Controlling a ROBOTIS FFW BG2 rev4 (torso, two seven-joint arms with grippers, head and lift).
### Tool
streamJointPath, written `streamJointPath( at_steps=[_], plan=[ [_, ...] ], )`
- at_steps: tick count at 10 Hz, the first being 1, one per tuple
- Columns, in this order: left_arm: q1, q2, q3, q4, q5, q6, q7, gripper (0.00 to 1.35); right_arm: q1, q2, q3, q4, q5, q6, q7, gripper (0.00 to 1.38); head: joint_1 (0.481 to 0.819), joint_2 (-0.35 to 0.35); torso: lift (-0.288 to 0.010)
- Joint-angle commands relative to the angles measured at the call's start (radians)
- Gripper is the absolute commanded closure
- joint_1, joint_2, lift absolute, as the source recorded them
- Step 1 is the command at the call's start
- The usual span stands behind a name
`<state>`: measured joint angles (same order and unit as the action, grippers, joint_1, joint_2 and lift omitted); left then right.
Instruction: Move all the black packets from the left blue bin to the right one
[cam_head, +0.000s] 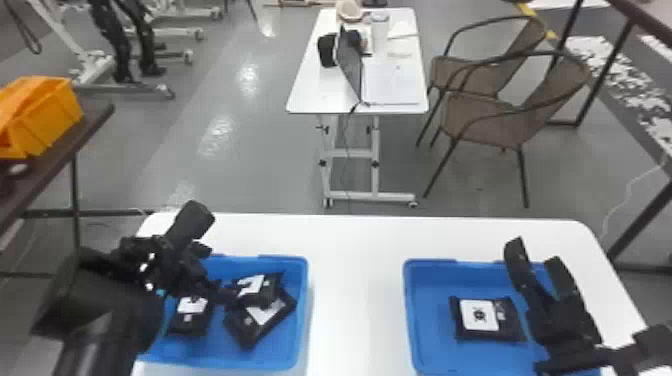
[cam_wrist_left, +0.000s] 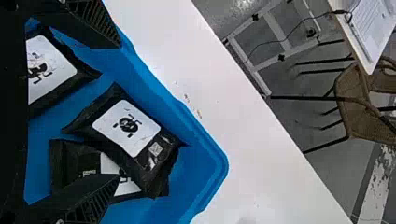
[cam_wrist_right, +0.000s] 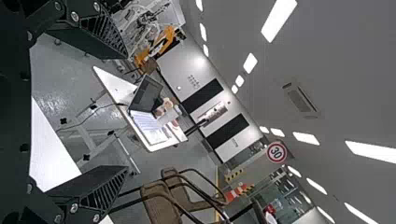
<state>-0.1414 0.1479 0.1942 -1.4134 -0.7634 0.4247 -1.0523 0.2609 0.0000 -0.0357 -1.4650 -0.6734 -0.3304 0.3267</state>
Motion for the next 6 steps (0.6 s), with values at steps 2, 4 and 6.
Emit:
streamJointPath(
  at_steps=[2,4,6],
  plan=[
    [-0.007,0.013,0.002,0.013,0.010,-0.024,0.000,0.08,-0.009,0.001,0.014,0.012,-0.008,-0.001,0.002,0.18,0.695,0.076,0.000],
    [-0.033,0.012,0.010,0.109,0.006,-0.090,0.020,0.34,-0.008,0.001,0.014,0.015,-0.015,0.001,0.005,0.18,0.695,0.086,0.000],
    [-0.066,0.004,0.010,0.209,-0.016,-0.115,0.029,0.35,-0.009,0.001,0.014,0.015,-0.018,0.001,0.008,0.18,0.695,0.086,0.000]
  ],
)
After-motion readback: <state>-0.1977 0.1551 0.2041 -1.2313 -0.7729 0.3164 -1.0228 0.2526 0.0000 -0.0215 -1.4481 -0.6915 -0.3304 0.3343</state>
